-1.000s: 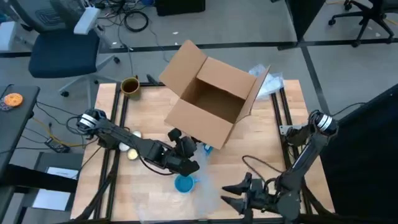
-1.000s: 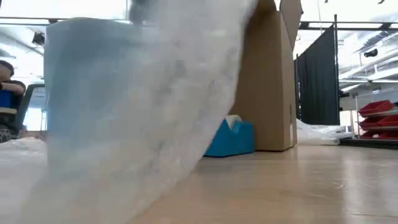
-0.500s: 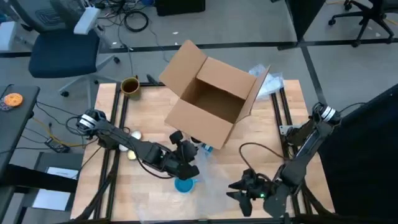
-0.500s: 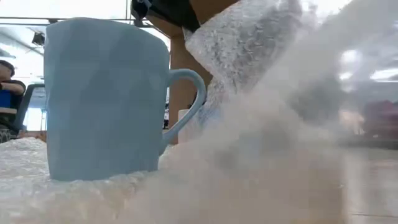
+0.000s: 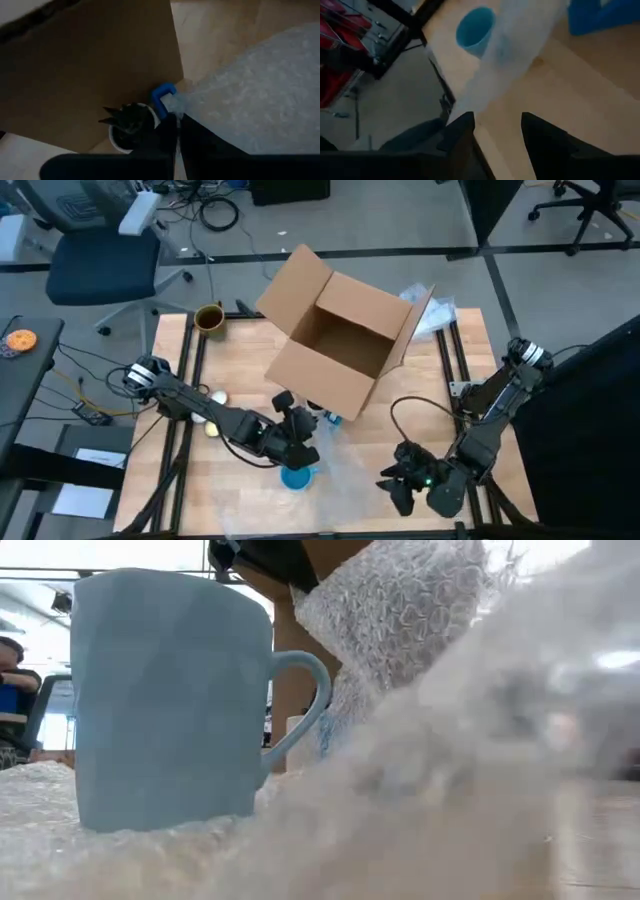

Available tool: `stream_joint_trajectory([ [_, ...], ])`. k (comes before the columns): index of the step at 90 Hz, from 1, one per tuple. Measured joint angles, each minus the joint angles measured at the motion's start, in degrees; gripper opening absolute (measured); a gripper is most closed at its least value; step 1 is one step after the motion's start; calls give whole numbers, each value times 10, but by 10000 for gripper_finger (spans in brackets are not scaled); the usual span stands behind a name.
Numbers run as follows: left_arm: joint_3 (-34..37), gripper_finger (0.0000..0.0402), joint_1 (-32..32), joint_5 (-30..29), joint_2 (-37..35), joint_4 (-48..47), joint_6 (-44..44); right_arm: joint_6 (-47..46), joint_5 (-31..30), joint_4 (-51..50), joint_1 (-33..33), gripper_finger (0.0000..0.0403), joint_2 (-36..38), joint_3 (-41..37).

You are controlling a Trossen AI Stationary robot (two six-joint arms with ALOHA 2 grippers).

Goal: Wrap mug
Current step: Wrap the blue mug with the bubble wrap on the table

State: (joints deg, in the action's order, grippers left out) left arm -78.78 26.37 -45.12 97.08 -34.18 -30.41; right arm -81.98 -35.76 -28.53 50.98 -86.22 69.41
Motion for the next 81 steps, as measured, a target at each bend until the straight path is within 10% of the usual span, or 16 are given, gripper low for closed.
stream_joint_trajectory([
  [81, 4, 0, 4, 0, 0, -15, 2, 20, 83, 44, -42, 148, -9, 0],
])
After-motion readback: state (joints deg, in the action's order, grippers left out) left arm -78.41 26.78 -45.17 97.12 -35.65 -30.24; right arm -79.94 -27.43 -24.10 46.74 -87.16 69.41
